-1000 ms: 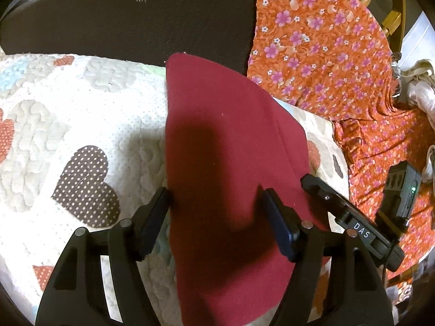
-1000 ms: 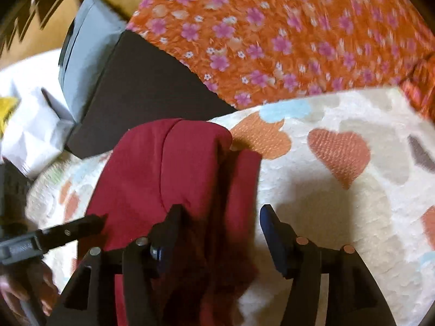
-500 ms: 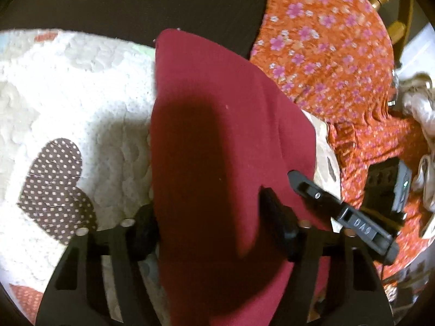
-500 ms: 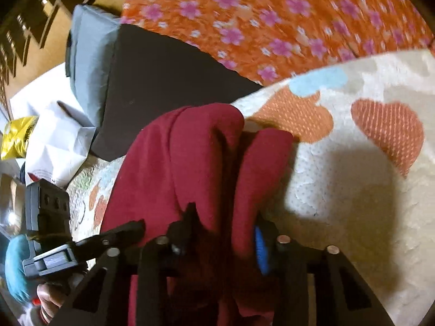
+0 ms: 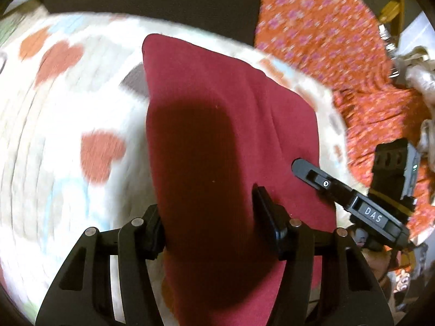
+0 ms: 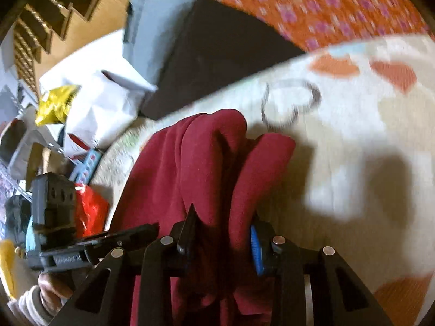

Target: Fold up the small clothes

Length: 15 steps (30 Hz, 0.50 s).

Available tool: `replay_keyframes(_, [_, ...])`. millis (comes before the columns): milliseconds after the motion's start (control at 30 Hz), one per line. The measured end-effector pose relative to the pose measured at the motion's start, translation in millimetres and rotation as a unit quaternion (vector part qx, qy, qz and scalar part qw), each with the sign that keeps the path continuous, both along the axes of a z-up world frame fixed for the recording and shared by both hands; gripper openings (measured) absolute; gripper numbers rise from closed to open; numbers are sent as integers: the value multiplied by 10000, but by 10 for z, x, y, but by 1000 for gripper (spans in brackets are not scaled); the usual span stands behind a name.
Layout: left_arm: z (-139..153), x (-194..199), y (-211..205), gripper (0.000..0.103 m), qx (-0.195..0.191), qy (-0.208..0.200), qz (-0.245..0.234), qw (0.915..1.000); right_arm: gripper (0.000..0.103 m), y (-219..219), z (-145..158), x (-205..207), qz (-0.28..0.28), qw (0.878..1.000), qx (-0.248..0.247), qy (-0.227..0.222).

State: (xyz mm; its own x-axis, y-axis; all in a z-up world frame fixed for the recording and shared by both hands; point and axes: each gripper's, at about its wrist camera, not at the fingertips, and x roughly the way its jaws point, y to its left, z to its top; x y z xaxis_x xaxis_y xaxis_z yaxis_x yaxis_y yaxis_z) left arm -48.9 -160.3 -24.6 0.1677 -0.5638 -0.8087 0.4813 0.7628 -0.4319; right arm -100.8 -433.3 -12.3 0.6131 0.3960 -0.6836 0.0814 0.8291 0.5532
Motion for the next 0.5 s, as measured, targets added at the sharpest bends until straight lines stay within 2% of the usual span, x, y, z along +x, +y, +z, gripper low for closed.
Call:
replay_keyframes(67, [-105,-102,7,58,253,-6,63,9997,38,19,-25,-52,-97,9997,-207,127])
replay_keyframes(133, [-63,-196,14,59,280,-290,117,9991,40,2,125,-146,-263,9989,-369,70])
replay_keyframes(233, [-10,-293,40,61,395,-516,261,9975,40,43,439,-265,-333,9958,-811,-258])
replay_keyframes(333, [-20,-323,54,63,461,-693,384,9958,40,214,685,-288,-49,9926,-1035,-631])
replay_keyframes(433, [1,-342,41,64,571,-873,439,9936,36,436,687,-162,262,9880,-1372,-659])
replay_keyframes(500, [71,-372,56,64,675,-1132,469,9902,36,500,604,-115,272,9863,-1526,-567])
